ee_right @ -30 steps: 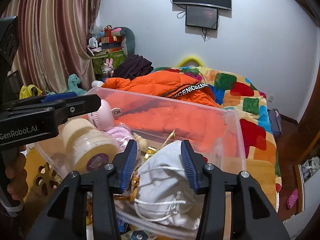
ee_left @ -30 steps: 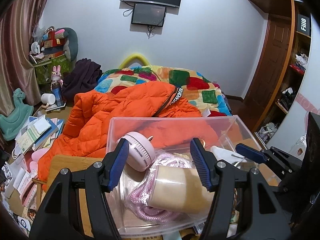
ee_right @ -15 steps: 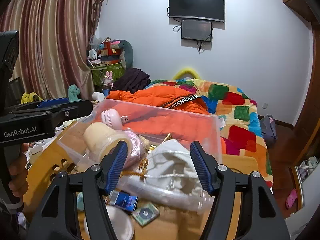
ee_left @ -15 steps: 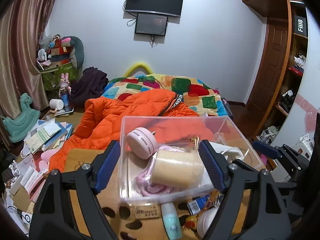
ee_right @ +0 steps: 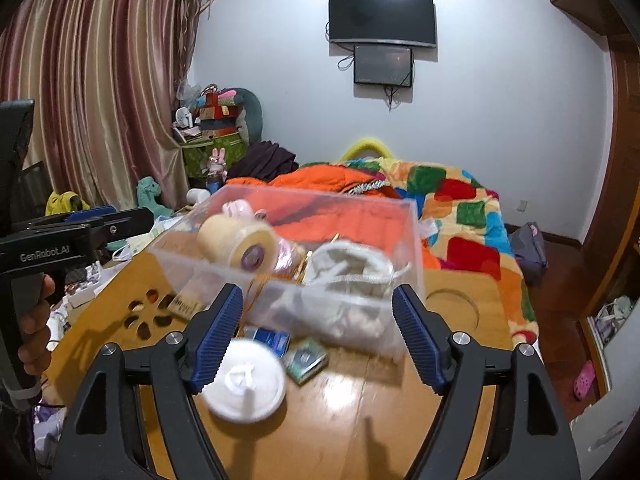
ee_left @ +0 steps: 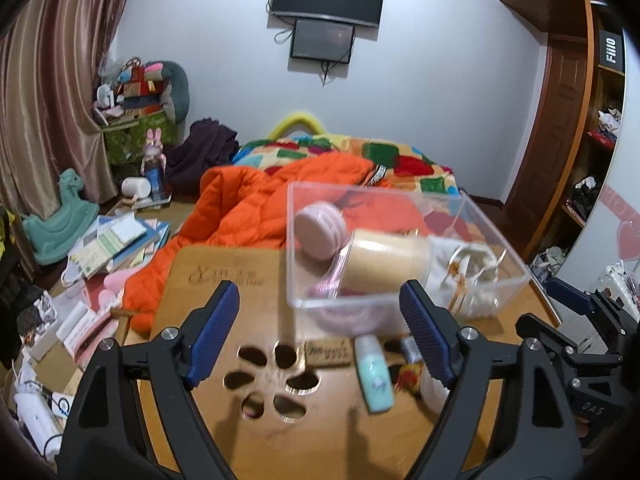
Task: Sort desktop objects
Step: 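Withdraw both tools from the clear box, then grip the beige eraser with left tool while right tool grips the white round container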
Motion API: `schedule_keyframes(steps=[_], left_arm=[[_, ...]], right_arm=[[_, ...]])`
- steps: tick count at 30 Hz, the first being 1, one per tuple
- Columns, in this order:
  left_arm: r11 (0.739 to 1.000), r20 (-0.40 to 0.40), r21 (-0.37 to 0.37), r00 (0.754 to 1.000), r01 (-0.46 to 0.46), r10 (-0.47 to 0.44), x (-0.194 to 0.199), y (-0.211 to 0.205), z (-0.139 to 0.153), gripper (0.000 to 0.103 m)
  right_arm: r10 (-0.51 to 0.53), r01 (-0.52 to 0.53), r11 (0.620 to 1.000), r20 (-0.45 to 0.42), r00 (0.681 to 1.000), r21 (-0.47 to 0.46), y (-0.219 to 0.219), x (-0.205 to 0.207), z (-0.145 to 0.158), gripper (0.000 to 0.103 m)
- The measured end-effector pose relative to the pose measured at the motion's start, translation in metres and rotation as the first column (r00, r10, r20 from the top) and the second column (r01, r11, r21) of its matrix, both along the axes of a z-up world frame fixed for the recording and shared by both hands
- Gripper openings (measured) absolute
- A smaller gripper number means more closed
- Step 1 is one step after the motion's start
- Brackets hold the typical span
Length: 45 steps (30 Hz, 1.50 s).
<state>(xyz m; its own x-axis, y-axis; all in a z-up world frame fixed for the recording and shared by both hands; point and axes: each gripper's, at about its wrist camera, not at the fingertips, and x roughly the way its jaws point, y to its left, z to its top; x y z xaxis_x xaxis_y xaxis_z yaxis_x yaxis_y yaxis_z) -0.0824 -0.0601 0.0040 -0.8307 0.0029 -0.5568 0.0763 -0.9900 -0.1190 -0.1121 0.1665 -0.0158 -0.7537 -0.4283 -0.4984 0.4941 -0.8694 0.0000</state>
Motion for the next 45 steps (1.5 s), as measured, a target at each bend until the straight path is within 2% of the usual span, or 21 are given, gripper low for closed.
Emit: schedule_keyframes(steps=[4, 10, 16, 19, 23, 29, 32, 34, 37, 39, 44, 45], left_arm=[[1.0, 0.046, 0.004, 0.999, -0.005, 0.005, 0.004, -0.004, -0.021, 0.082], [1.0, 0.102, 0.008, 0.995, -0.005, 0.004, 0.004, -0.005, -0.05, 0.082], [0.996, 0.19, 0.087, 0.981, 0.031, -0.047, -0.015, -0.012, -0.074, 0.082], [0.997, 0.219, 0.068, 0.974, 0.042, -0.056, -0.025, -0.01, -0.075, 0.082], [0.999, 0.25, 0.026, 0.967, 0.039, -0.044, -0.033, -0.005, -0.081, 0.074], [1.0, 0.253, 0.0, 0.967, 0.029, -0.028, -0.04, 0.004, -0.082, 0.074], [0.999, 0.261, -0.028, 0.965, 0.024, -0.016, -0.044, 0.009, -0.083, 0.073], [0.997, 0.264, -0.073, 0.965, 0.019, 0.001, -0.045, 0.015, -0.084, 0.072], [0.992, 0.252, -0.123, 0.968, 0.008, 0.024, -0.045, 0.02, -0.084, 0.071], [0.99, 0.241, -0.142, 0.97, 0.0, 0.034, -0.044, 0.022, -0.084, 0.067], [0.991, 0.231, -0.134, 0.973, 0.009, 0.022, -0.039, 0.024, -0.083, 0.041], [0.991, 0.23, -0.131, 0.973, 0.014, 0.017, -0.038, 0.025, -0.082, 0.039]], right_arm=[[0.019, -0.02, 1.0, 0.03, 0.999, 0.013, -0.002, 0.01, -0.015, 0.076], [0.082, -0.085, 0.996, 0.127, 0.989, 0.02, -0.014, 0.013, -0.044, 0.076], [0.113, -0.121, 0.992, 0.184, 0.976, 0.034, -0.031, 0.005, -0.06, 0.076], [0.119, -0.131, 0.99, 0.209, 0.971, 0.049, -0.038, 0.001, -0.068, 0.076], [0.122, -0.139, 0.988, 0.223, 0.967, 0.062, -0.045, -0.001, -0.076, 0.076], [0.14, -0.156, 0.986, 0.236, 0.962, 0.052, -0.047, -0.002, -0.077, 0.075], [0.139, -0.153, 0.988, 0.251, 0.958, 0.035, -0.045, -0.004, -0.078, 0.068], [0.141, -0.15, 0.989, 0.26, 0.955, 0.014, -0.042, -0.005, -0.079, 0.062], [0.145, -0.147, 0.989, 0.276, 0.95, -0.016, -0.038, -0.007, -0.078, 0.062], [0.144, -0.143, 0.989, 0.277, 0.95, -0.024, -0.036, -0.006, -0.078, 0.062], [0.154, -0.145, 0.988, 0.249, 0.956, -0.056, -0.033, -0.001, -0.073, 0.062], [0.157, -0.146, 0.987, 0.25, 0.956, -0.062, -0.032, -0.001, -0.073, 0.062]])
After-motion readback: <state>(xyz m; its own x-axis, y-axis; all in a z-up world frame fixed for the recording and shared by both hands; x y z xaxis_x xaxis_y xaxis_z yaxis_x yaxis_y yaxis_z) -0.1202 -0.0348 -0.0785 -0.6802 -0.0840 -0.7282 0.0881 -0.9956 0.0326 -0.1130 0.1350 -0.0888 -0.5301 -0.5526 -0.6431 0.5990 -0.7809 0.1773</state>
